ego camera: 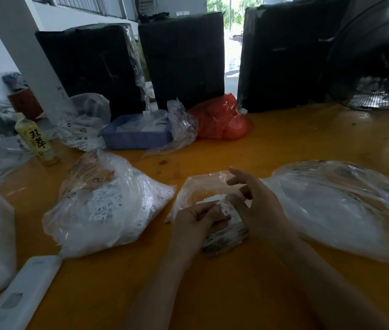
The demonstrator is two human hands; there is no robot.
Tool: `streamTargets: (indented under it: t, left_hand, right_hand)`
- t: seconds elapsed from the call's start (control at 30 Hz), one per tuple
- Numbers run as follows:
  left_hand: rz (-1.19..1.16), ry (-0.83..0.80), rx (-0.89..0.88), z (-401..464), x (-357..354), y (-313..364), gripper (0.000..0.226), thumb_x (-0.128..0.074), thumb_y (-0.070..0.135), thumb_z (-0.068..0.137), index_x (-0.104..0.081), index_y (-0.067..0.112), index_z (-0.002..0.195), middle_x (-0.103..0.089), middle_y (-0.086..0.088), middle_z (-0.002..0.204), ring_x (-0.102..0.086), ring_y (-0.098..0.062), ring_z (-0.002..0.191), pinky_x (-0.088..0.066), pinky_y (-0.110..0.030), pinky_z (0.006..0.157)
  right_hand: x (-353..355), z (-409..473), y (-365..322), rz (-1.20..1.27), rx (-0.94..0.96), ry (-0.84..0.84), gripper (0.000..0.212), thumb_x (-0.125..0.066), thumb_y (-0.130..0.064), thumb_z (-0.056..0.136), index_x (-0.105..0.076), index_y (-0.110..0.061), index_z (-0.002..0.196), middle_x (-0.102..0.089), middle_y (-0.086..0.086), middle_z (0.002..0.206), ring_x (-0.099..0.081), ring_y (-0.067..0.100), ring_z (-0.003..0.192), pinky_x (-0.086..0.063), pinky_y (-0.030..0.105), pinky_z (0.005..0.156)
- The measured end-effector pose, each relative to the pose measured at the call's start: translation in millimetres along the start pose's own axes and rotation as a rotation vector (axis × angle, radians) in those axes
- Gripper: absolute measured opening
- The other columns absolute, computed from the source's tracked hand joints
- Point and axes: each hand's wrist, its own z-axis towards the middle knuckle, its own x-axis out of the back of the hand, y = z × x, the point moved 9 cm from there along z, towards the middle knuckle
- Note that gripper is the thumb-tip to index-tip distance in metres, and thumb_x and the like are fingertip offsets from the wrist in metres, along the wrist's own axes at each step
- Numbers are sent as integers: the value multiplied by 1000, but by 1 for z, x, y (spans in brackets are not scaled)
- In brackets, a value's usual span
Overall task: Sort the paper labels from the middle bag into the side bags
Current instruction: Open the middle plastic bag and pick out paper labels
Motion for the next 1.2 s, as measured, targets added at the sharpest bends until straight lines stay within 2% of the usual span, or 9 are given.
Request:
streamTargets:
  t: [0.07,0.2,0.33,0.47,0.57,0.73,0.9,1.07,1.2]
  left_hand:
    - [-75,20,24,1,2,-1,12,-72,25,98,-79,27,107,-82,-7,101,-80,-24,97,-63,-26,82]
    - [-118,27,32,2,2,-3,40,-73,40,88,-75,16,121,-81,-11,103,-79,-27,98,-63,-28,81]
    - [-105,30,25,1,4,-3,38,-71,46,92,-76,21,120,-81,-9,104,-79,-26,99,-64,-32,83]
    - [-68,62,28,2,8,-4,26,-73,42,93,-81,29,114,-81,-8,97,-80,-25,93,-65,-42,88]
    - [-54,74,43,2,9,-6,17,-73,36,97,-82,33,111,-81,-7,99,-80,-25,92,-63,-50,91]
    - [-88,77,77,-1,7,-2,13,-72,39,95,-83,40,102,-81,-7,98,-80,-29,89,-64,-31,73]
    - [-132,62,80,-1,3,-1,23,-77,42,85,-84,32,104,-80,-7,106,-80,-30,90,-65,-31,69]
    - [-170,86,101,-1,7,-4,31,-79,53,80,-83,34,104,-81,-12,96,-80,-32,90,-64,-32,67]
    - [-200,78,108,0,7,-4,32,-77,47,89,-82,27,113,-80,-9,112,-79,-31,99,-65,-35,71]
  right_hand:
    - [4,0,10,86,-113,47,54,-68,-21,95,-44,-36,141,-60,-25,114,-61,-5,96,-49,7,76]
    - [8,-2,17,81,-181,84,38,-69,-16,94,-58,-31,127,-63,-21,99,-60,-10,95,-46,2,76]
    - [15,-3,4,-11,-86,150,34,-68,-12,95,-61,-24,125,-59,-26,96,-60,-12,94,-46,3,79]
    - [5,-2,1,-16,-51,47,35,-69,-10,94,-62,-24,125,-63,-19,99,-61,-8,94,-47,4,80]
    - [-2,-3,0,22,-48,5,36,-70,-12,93,-61,-27,124,-61,-26,99,-62,-9,94,-48,4,80]
    - [3,-3,14,176,-157,71,36,-74,-16,90,-59,-38,115,-67,-23,95,-66,-4,90,-53,11,75]
    - [-4,-4,10,188,-139,-4,32,-74,-19,90,-58,-41,107,-67,-28,95,-67,-4,88,-52,9,74]
    - [-5,-3,12,134,-164,-10,12,-63,-40,95,-61,-41,107,-66,-26,92,-63,-11,89,-49,6,72]
    - [-13,-4,9,84,-155,-102,11,-66,-42,93,-61,-51,92,-66,-27,90,-62,-11,88,-49,8,72]
